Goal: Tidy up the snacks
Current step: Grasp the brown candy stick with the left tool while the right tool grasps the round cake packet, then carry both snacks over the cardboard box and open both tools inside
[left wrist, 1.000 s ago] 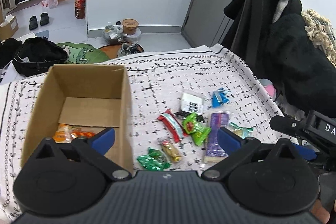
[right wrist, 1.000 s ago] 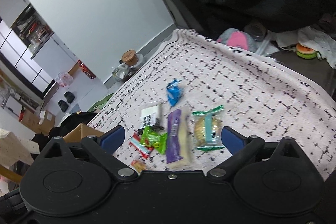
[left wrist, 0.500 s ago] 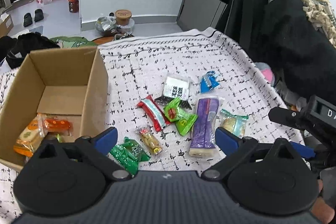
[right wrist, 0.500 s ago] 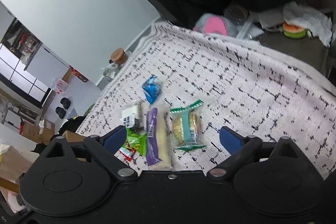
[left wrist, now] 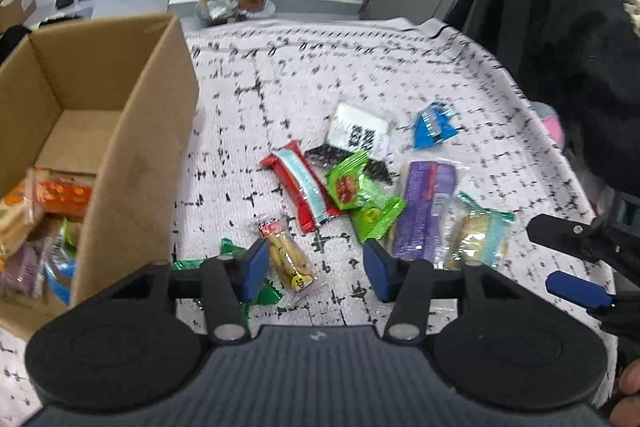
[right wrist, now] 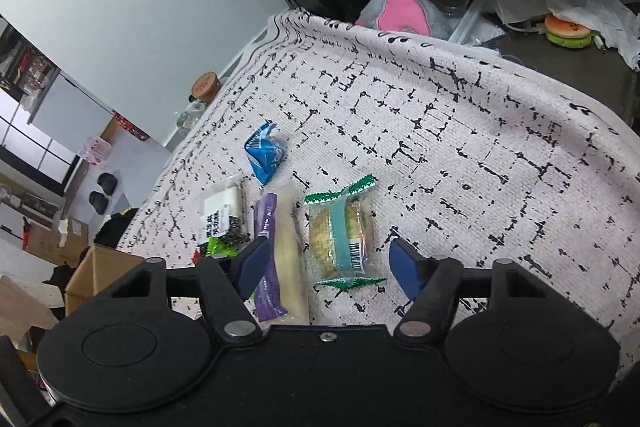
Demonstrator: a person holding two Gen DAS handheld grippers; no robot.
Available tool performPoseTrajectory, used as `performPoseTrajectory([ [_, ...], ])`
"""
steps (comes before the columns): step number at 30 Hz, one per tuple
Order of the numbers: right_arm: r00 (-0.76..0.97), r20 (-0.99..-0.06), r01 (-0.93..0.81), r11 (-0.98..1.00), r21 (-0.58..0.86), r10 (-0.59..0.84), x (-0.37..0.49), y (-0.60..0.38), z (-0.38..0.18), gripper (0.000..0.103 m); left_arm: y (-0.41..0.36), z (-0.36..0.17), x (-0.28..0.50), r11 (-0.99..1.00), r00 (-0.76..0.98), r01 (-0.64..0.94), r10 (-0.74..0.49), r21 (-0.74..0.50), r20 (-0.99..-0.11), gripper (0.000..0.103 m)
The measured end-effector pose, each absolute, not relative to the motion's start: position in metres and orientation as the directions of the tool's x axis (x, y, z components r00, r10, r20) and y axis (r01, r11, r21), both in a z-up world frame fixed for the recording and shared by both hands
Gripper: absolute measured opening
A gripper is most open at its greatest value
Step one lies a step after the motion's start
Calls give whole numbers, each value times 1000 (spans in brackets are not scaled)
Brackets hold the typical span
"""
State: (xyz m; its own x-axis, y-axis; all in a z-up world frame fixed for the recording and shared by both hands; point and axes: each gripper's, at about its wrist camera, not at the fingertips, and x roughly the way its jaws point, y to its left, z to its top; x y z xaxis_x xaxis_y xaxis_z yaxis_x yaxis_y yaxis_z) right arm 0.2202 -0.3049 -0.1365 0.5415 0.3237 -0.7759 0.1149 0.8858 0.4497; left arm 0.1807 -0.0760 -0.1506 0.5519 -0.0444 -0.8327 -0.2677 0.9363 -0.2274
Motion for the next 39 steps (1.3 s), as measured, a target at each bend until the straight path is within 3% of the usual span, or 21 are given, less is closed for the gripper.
performPoseTrajectory([
  [6, 539, -792, 115, 907, 405, 285, 230, -296, -145, 64, -72, -170, 191, 925, 523, -312, -24, -218, -852, 45],
  [9, 530, -805, 123, 915, 384, 267, 234, -293, -151, 64, -70, -177, 195, 922, 514, -321, -20, -215, -857, 38],
  [14, 527, -820, 136, 930, 342, 225, 243, -285, -158, 64, -67, -180, 199, 918, 511, -340, -1, -203, -860, 17],
  [28, 502, -851, 36, 979, 201, 157, 255, -245, -174, 67, -58, -164, 193, 915, 543, -318, -39, -248, -839, 16],
  [29, 502, -853, 28, 983, 184, 145, 255, -243, -175, 67, -57, -162, 192, 915, 546, -318, -39, -250, -837, 16],
  [31, 498, -861, -8, 993, 118, 106, 253, -236, -178, 48, -57, -158, 191, 915, 552, -314, -40, -252, -833, 16],
  [39, 513, -845, 11, 983, 181, 150, 237, -247, -161, 47, -50, -139, 182, 915, 569, -313, -35, -256, -822, 16],
])
